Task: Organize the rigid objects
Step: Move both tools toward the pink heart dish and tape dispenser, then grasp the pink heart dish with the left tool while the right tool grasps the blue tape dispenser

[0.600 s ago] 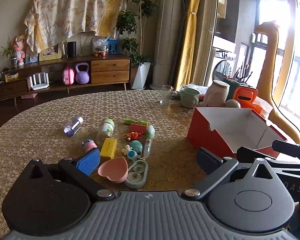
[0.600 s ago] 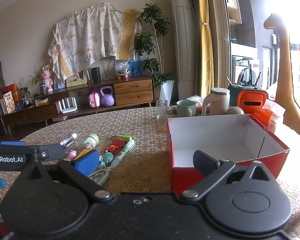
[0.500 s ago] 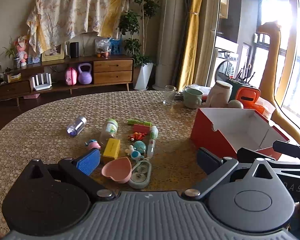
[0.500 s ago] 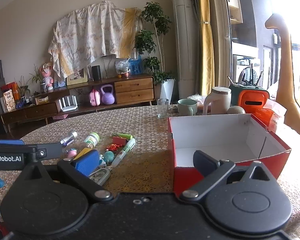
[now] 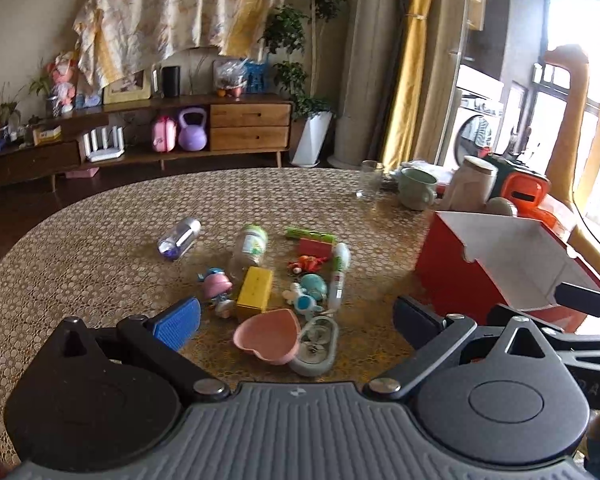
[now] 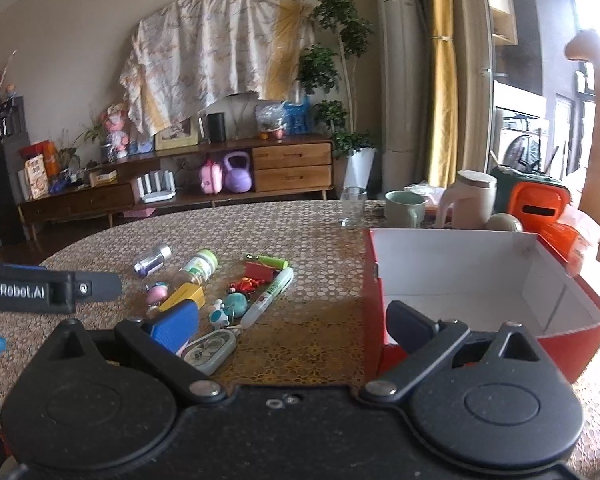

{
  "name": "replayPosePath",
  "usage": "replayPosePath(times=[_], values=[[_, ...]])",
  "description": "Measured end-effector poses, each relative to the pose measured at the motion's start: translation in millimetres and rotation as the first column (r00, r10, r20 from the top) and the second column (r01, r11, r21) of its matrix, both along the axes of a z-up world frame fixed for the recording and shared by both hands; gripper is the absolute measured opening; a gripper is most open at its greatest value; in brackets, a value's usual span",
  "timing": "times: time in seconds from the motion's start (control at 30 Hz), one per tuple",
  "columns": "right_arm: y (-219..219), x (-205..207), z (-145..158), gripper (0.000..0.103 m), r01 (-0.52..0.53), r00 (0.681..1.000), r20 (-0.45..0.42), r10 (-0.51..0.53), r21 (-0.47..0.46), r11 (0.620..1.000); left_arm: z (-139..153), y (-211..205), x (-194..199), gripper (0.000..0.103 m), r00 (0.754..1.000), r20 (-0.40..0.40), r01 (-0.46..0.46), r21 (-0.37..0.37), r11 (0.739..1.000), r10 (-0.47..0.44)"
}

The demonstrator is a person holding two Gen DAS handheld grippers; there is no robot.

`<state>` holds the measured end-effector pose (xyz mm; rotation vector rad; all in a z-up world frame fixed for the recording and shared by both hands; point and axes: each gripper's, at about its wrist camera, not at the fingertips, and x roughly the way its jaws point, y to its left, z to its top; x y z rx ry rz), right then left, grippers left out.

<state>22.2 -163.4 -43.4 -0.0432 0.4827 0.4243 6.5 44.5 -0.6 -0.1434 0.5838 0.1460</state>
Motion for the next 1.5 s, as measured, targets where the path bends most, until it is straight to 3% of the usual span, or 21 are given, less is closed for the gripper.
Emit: replayPosePath(times=[0.2,0.4,0.63,0.9,1.33,1.5], values=[[14.9,17.7,-13.0,0.1,-0.09,0.993,-0.073,0.088,-0.023,0.996,-14.0,25.9,19.1,0.103,0.997,-0.075,-0.018,-0.057,0.998,0.014],[43.3,29.7,-32.9,0.1,-0.236,0.967,-0.118,0.227,-0.071,0.969,-27.2,49.5,48.9,0.103,0.991,-0.134,-0.025,-0.15,0.988,0.004],[77.7,42.9,-66.3,0.096,-0.353,0.927,-0.175,0.33,-0.123,0.927,-51.9,53.3,82.2,0.103,0.982,-0.189,-0.008,-0.158,0.987,-0.022],[102.7,67.3,-93.7,0.092,-0.403,0.906,-0.209,0.368,-0.161,0.901,-84.1,59.2,103.1,0.102,0.964,-0.261,0.002,-0.164,0.986,-0.045],[117.3,86.3,-114.8,0.092,-0.47,0.875,-0.219,0.432,-0.176,0.865,-109.3,60.0,119.3,0.102,0.95,-0.304,0.022,-0.178,0.984,-0.076],[119.9,90.1,-119.8,0.092,-0.48,0.87,-0.222,0.441,-0.17,0.861,-116.0,62.8,122.8,0.095,0.947,-0.313,0.019,-0.19,0.982,-0.079]])
